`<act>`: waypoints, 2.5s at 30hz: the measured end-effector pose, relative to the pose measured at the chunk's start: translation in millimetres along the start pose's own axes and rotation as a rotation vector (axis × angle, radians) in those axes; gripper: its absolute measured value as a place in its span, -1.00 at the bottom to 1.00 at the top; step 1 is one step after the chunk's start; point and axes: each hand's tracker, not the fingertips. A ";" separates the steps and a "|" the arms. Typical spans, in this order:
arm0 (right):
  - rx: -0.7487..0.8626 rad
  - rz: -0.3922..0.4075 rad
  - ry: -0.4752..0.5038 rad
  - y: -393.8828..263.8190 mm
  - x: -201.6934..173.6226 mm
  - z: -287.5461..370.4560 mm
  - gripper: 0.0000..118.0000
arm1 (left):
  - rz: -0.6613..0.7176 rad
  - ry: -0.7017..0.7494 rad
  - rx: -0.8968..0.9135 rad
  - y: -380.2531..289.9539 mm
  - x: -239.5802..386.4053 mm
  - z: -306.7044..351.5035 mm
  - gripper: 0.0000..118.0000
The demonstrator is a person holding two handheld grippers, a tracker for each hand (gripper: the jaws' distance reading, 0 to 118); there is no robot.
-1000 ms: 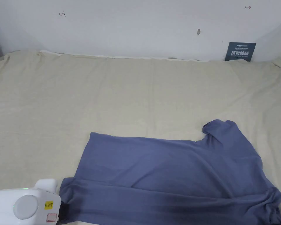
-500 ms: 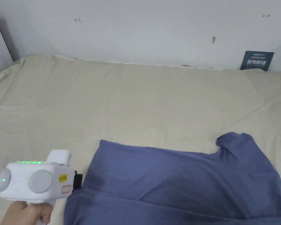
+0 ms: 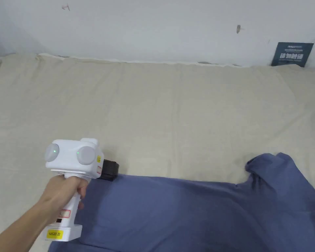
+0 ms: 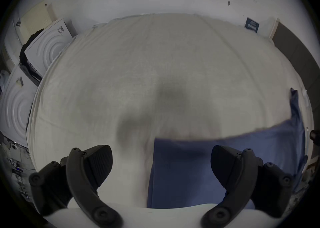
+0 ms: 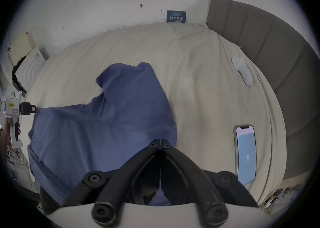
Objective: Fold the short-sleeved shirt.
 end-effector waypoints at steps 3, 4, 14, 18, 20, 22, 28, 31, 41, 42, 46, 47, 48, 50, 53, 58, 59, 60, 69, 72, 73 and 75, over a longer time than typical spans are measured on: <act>-0.027 0.005 -0.007 13.4 6.0 -16.7 -1.00 | 0.063 -0.035 -0.075 0.4 -3.1 -6.4 0.39; -0.037 0.010 -0.017 16.9 6.0 -21.3 -1.00 | 0.103 -0.120 -0.063 -1.8 -3.2 -1.9 0.25; -0.025 0.022 -0.037 66.7 5.5 -48.1 -0.40 | 0.067 -0.099 -0.066 -1.8 2.1 23.7 -1.00; -0.153 0.050 0.044 74.1 5.8 -68.6 1.00 | 0.068 -0.114 -0.080 -3.1 2.6 19.8 -1.00; -0.194 0.101 0.004 72.3 5.0 -77.7 1.00 | 0.071 -0.114 -0.081 -2.6 0.1 18.7 -1.00; -0.176 0.125 0.010 68.3 4.4 -85.6 1.00 | 0.070 -0.118 -0.080 -5.4 3.2 17.4 -1.00; -0.158 0.095 -0.014 70.0 9.4 -79.3 -1.00 | 0.079 -0.120 -0.079 -4.3 2.3 17.6 -1.00; -0.138 0.060 0.034 70.2 16.5 -63.4 -1.00 | 0.097 -0.124 -0.060 -8.2 -0.6 24.7 -1.00; -0.036 0.044 0.082 58.9 25.7 15.1 -1.00 | 0.122 -0.162 -0.019 -29.0 -24.7 78.6 -1.00; -0.023 0.046 0.084 54.5 26.3 24.6 -1.00 | 0.122 -0.168 -0.010 -33.5 -27.3 87.2 -1.00; 0.011 0.050 0.093 27.7 29.5 60.2 -1.00 | 0.109 -0.183 0.019 -56.4 -37.2 123.9 -1.00; 0.015 0.052 0.097 19.8 29.4 67.5 -1.00 | 0.107 -0.184 0.026 -63.7 -39.2 132.0 -1.00; 0.020 0.057 0.099 10.7 30.1 76.2 -1.00 | 0.101 -0.188 0.032 -71.7 -41.6 140.2 -1.00; 0.035 0.062 0.101 -8.1 32.3 93.0 -1.00 | 0.095 -0.194 0.048 -89.5 -46.4 155.1 -1.00; 0.069 0.043 0.115 -38.8 37.9 117.8 -1.00 | 0.089 -0.206 0.072 -119.5 -53.9 178.8 -1.00; 0.087 0.054 0.123 -97.0 42.5 146.9 -1.00 | 0.064 -0.213 0.114 -173.2 -63.6 210.2 -1.00; 0.085 0.055 0.124 -106.5 42.5 148.5 -1.00 | 0.058 -0.211 0.121 -183.2 -64.3 214.7 -1.00; 0.083 0.051 0.128 -118.2 43.3 151.8 -1.00 | 0.053 -0.204 0.123 -194.0 -64.2 218.4 -1.00; -0.025 0.055 0.119 -182.2 45.6 138.7 -1.00 | 0.000 -0.177 0.047 -264.7 -60.9 217.4 -1.00; -0.058 0.053 0.111 -190.8 46.3 123.5 -1.00 | 0.008 -0.182 0.000 -272.5 -68.4 193.2 -1.00; -0.059 0.056 0.106 -192.5 46.0 119.1 -1.00 | 0.016 -0.183 -0.015 -274.2 -69.4 185.7 -1.00; -0.072 0.044 0.100 -192.5 45.8 110.0 -1.00 | 0.037 -0.192 -0.039 -275.3 -69.8 170.6 -1.00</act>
